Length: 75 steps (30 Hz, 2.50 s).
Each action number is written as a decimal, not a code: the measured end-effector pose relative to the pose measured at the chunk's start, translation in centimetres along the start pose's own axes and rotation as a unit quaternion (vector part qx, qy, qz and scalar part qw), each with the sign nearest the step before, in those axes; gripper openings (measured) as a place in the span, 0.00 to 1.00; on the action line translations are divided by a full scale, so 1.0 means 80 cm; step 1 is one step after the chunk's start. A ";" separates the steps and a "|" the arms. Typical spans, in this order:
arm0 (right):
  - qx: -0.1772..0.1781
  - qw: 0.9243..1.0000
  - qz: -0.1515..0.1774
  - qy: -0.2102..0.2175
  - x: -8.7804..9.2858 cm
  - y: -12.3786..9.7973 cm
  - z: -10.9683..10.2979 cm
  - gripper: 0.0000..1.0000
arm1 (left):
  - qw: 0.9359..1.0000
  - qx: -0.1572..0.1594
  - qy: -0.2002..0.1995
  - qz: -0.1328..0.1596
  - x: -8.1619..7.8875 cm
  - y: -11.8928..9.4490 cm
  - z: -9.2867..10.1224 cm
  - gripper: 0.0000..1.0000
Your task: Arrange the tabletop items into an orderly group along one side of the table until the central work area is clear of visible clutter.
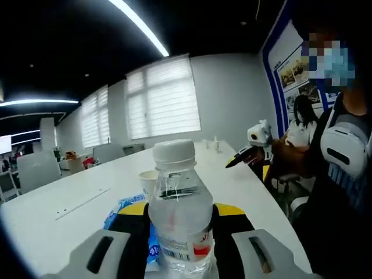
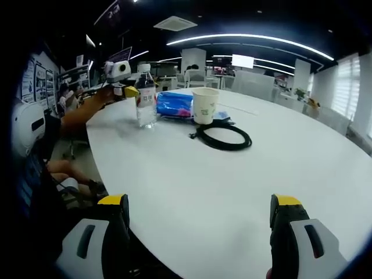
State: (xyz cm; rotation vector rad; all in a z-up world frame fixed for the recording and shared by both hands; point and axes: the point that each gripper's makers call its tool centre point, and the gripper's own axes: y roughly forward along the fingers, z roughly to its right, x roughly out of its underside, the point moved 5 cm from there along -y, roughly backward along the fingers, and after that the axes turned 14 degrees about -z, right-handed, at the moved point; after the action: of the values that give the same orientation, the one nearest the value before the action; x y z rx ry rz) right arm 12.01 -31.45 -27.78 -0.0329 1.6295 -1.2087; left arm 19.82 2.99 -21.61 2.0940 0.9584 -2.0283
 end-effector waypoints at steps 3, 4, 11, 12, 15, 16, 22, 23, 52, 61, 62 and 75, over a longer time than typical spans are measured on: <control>0.001 1.000 0.001 0.001 0.001 -0.001 0.000 0.98 | 1.000 -0.011 -0.004 -0.002 0.000 -0.001 0.001 0.40; 0.001 1.000 0.000 0.002 0.002 -0.001 0.001 0.98 | 1.000 -0.013 -0.007 -0.002 0.000 -0.001 0.001 0.40; 0.001 1.000 0.001 0.001 0.001 -0.003 -0.001 0.98 | 1.000 -0.028 -0.010 0.004 0.001 -0.003 -0.004 0.40; 0.002 1.000 0.002 0.001 0.001 -0.003 -0.001 0.98 | 1.000 -0.028 -0.006 0.008 0.001 -0.003 -0.005 0.40; 0.003 1.000 0.003 0.002 0.001 -0.004 0.000 0.98 | 1.000 -0.025 -0.011 0.011 0.001 -0.004 -0.008 0.40; 0.003 1.000 0.003 0.002 0.001 -0.004 0.000 0.98 | 1.000 -0.023 -0.010 0.012 0.001 -0.004 -0.009 0.39; 0.004 1.000 0.004 0.003 0.001 -0.006 -0.001 0.98 | 1.000 -0.018 -0.006 0.015 0.000 -0.003 -0.008 0.39; 0.004 1.000 0.005 0.003 0.001 -0.006 0.000 0.98 | 1.000 -0.016 -0.008 0.017 0.001 -0.003 -0.008 0.39; 0.006 1.000 0.005 0.006 0.006 -0.008 0.001 0.98 | 0.998 -0.014 -0.036 0.044 -0.004 -0.016 -0.011 0.37; 0.004 1.000 0.006 0.003 0.002 -0.007 -0.002 0.98 | 0.998 -0.020 -0.032 0.048 -0.009 -0.027 -0.014 0.36; 0.004 1.000 0.005 0.002 0.002 -0.007 -0.002 0.98 | 0.998 -0.020 -0.032 0.048 -0.009 -0.028 -0.014 0.36; 0.003 1.000 0.003 -0.005 -0.006 -0.004 -0.006 0.98 | 0.998 -0.033 -0.038 0.049 0.000 -0.051 -0.026 0.36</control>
State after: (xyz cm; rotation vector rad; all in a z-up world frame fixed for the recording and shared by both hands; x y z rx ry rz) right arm 11.68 -30.99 -27.21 -0.0314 1.6167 -1.2066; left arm 19.69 7.24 -19.85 1.9750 0.8821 -1.9844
